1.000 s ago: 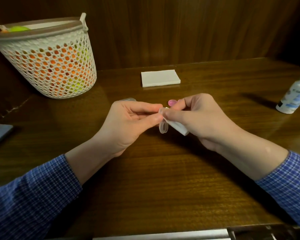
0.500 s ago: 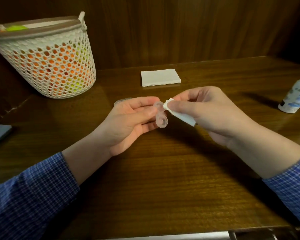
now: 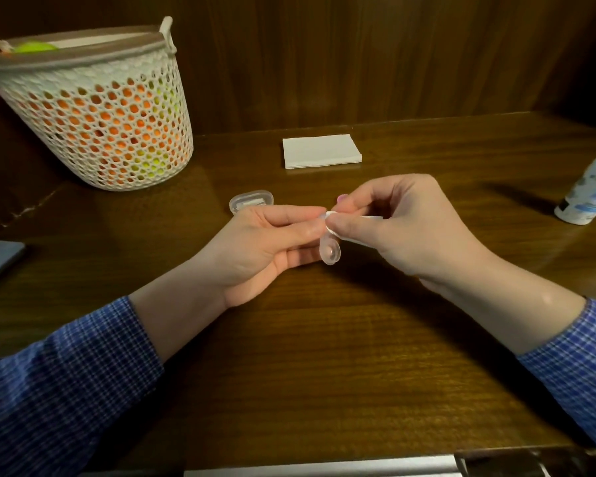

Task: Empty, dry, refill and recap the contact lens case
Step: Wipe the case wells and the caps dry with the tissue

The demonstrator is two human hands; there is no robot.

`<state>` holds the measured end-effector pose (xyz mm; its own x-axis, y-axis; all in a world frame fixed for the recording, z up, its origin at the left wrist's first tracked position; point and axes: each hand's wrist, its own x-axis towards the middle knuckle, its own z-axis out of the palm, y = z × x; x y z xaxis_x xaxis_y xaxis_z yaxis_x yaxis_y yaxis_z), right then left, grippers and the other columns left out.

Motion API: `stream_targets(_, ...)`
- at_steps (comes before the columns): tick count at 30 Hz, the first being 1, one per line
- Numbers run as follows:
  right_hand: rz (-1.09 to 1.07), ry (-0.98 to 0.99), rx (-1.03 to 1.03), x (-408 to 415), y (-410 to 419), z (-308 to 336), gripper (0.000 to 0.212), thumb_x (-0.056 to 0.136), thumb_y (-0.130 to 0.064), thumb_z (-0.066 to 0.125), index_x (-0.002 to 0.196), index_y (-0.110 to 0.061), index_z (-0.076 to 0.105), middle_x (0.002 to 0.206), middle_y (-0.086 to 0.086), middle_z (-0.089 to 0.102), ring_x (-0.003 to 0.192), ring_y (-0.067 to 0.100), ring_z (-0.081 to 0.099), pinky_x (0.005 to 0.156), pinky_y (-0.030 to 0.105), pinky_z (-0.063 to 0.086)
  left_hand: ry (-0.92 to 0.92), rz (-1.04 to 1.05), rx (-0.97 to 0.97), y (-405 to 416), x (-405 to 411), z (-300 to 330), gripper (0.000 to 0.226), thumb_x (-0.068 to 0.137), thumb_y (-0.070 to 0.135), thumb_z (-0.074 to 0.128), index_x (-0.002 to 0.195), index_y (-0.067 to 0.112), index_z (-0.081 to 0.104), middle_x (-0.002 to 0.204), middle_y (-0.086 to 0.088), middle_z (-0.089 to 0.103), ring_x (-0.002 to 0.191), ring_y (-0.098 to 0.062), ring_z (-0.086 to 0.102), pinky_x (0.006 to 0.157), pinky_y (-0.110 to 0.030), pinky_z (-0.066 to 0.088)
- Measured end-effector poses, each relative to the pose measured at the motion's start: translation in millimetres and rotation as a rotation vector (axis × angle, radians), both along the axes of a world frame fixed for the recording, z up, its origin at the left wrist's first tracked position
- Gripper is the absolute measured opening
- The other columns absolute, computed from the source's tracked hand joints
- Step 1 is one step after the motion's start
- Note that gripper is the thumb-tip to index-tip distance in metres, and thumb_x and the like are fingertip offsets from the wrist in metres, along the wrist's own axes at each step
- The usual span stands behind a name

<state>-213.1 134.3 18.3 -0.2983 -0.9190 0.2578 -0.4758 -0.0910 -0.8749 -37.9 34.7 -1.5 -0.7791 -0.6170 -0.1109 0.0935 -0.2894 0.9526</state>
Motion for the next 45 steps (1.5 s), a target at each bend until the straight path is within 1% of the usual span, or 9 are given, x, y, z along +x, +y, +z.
stream_targets(6,-0.058,-0.05,0.134,1.0,-4.3,-1.5,0.012,0.077,-0.028,0.089,0.075,-0.021,0.079,0.083,-0.003,0.078,0.097,0.011,0.073,0.083,0.038,0.065,-0.004,0.083,-0.116,5.4,0.7,-5.4,0.026,0.078,0.01,0.071,0.102,0.009,0.081,0.111,-0.015,0.078,0.107,-0.023,0.074,0.081,-0.028,0.061)
stream_targets(10,-0.071,-0.066,0.206,1.8,-6.0,-1.9,0.014,0.076,-0.026,0.09,0.07,-0.018,0.08,0.083,-0.006,0.078,0.101,0.005,0.07,0.082,0.031,0.062,-0.024,0.124,-0.198,8.7,-0.1,-7.8,0.024,0.073,0.013,0.073,0.094,0.018,0.084,0.107,-0.008,0.08,0.104,-0.02,0.075,0.078,-0.024,0.06)
stream_targets(18,-0.115,0.098,0.13,4.1,-6.6,-1.5,0.017,0.073,-0.03,0.088,0.07,-0.022,0.074,0.077,-0.006,0.075,0.09,0.011,0.073,0.072,0.03,0.065,-0.035,0.072,-0.12,6.5,-3.5,-3.4,0.029,0.076,0.01,0.069,0.101,0.015,0.082,0.11,-0.012,0.078,0.105,-0.023,0.075,0.08,-0.029,0.062)
stream_targets(22,0.031,-0.128,0.106,-6.9,-4.2,4.7,0.012,0.077,-0.023,0.085,0.071,-0.018,0.076,0.077,0.006,0.074,0.089,0.02,0.073,0.085,0.04,0.063,0.016,-0.038,-0.038,1.7,-1.7,-1.9,0.039,0.087,0.01,0.063,0.125,0.005,0.071,0.107,-0.011,0.076,0.098,-0.02,0.074,0.087,-0.032,0.059)
stream_targets(26,0.107,-0.281,0.144,-13.8,-5.5,7.8,0.011,0.088,-0.016,0.076,0.078,-0.017,0.078,0.079,-0.004,0.073,0.079,0.003,0.067,0.076,0.029,0.05,0.027,-0.082,-0.015,0.5,-1.2,-0.2,0.047,0.094,0.013,0.057,0.139,0.001,0.058,0.094,-0.002,0.074,0.091,-0.012,0.071,0.088,-0.031,0.055)
stream_targets(30,0.091,-0.199,0.1,-10.8,-4.3,5.2,0.009,0.082,-0.02,0.083,0.086,-0.014,0.079,0.093,0.013,0.077,0.09,0.028,0.071,0.086,0.043,0.059,0.027,-0.075,-0.021,1.0,-1.1,0.4,0.044,0.096,0.013,0.056,0.138,0.002,0.06,0.095,-0.003,0.073,0.092,-0.013,0.07,0.087,-0.031,0.055)
stream_targets(33,0.088,-0.16,0.093,-9.0,-4.1,3.3,0.01,0.079,-0.024,0.087,0.082,-0.017,0.08,0.089,0.012,0.077,0.091,0.025,0.073,0.09,0.047,0.059,0.01,-0.038,-0.023,1.6,-1.0,-0.2,0.046,0.089,0.013,0.062,0.133,0.001,0.064,0.101,-0.006,0.075,0.097,-0.017,0.071,0.088,-0.031,0.058)
stream_targets(37,0.068,-0.159,0.198,-9.0,-6.8,-0.7,0.011,0.077,-0.021,0.088,0.082,-0.015,0.08,0.094,0.008,0.079,0.111,0.021,0.07,0.099,0.044,0.058,-0.018,0.042,-0.051,5.5,-2.2,-2.8,0.042,0.078,0.011,0.069,0.119,0.001,0.071,0.106,-0.014,0.077,0.101,-0.022,0.073,0.088,-0.034,0.061)
stream_targets(45,-0.149,0.127,0.094,7.5,-10.0,-5.4,0.016,0.07,-0.028,0.088,0.067,-0.022,0.074,0.074,-0.008,0.075,0.088,0.007,0.072,0.067,0.025,0.063,-0.021,0.114,-0.099,8.7,-4.3,-5.2,0.029,0.072,0.009,0.07,0.099,0.012,0.082,0.11,-0.013,0.078,0.106,-0.023,0.075,0.079,-0.027,0.061)
